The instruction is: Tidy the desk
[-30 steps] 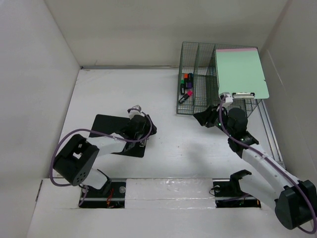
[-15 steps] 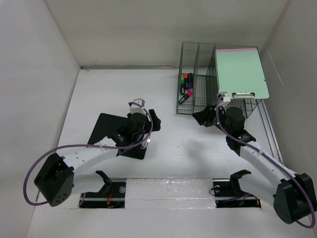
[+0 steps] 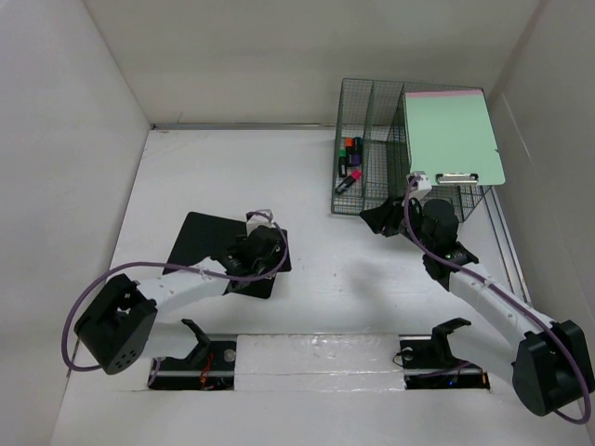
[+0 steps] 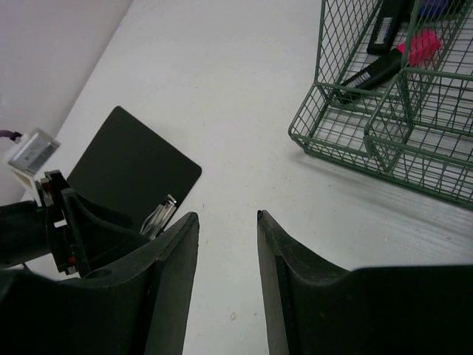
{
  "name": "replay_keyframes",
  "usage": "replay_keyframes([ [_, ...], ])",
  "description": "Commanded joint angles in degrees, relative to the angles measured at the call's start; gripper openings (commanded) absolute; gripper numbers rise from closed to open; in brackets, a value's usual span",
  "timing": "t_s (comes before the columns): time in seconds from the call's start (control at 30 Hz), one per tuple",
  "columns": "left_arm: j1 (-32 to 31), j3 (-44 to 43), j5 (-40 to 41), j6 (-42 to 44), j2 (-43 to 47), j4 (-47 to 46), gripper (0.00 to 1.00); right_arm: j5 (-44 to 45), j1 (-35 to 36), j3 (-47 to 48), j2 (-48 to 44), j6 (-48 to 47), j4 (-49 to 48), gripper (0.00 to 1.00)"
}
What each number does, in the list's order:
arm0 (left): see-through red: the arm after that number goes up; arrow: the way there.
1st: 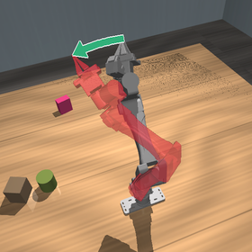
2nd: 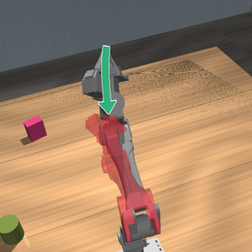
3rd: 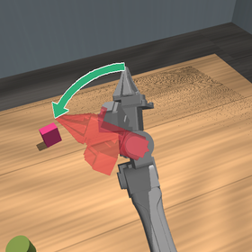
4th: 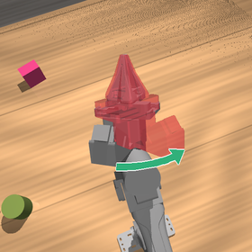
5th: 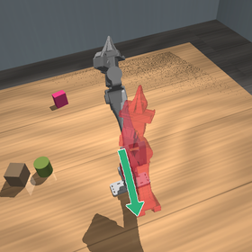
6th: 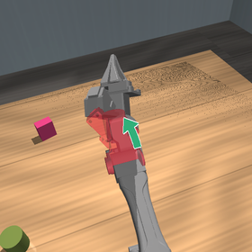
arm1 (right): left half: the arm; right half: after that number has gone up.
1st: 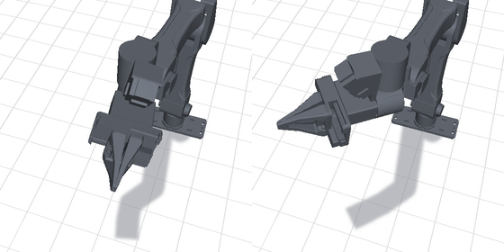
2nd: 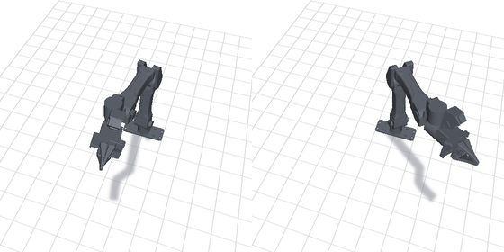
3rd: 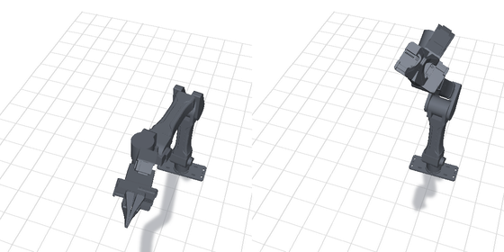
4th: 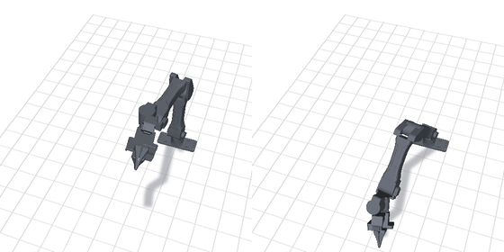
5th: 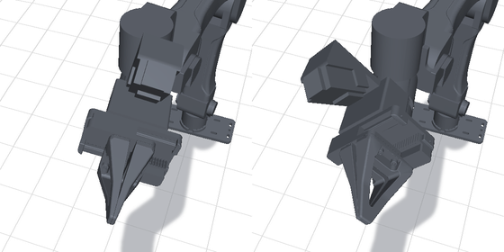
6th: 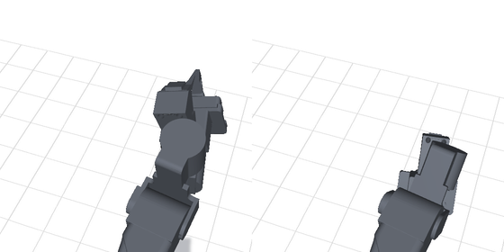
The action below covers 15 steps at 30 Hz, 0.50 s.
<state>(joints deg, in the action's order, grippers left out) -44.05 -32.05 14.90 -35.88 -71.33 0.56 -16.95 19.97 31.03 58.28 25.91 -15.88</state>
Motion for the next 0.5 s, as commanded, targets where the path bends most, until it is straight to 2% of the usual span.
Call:
replay_keyframes([
  [0.0, -0.16, -0.82, -0.66, 0.37, -1.97, 2.87, 0.75, -0.63, 0.42, 1.06, -0.36, 0.37, -4.33, 0.43],
  [0.23, -1.38, -3.54, 1.01, 0.72, -9.07, 5.94, 0.66, -0.37, 0.42, 0.88, -0.71, 0.54, -4.42, 0.43],
  [0.33, -1.91, -4.33, 1.10, 0.72, -11.10, 6.47, 0.50, -0.01, 0.42, 0.88, -0.89, 0.72, -4.42, 0.43],
  [0.37, -1.91, -4.51, 1.54, 0.55, -11.46, 6.65, 0.36, -0.01, 0.42, 0.88, -0.89, 0.63, -4.42, 0.43],
  [0.4, -2.44, -4.68, 1.54, 0.55, -11.64, 6.82, 0.31, -0.01, 0.42, 0.88, -0.89, 0.54, -4.34, 0.43],
  [0.47, -2.97, -5.12, 1.63, 0.29, -12.34, 7.18, 0.29, 0.16, 0.42, 0.79, -1.06, 0.63, -4.25, 0.43],
])
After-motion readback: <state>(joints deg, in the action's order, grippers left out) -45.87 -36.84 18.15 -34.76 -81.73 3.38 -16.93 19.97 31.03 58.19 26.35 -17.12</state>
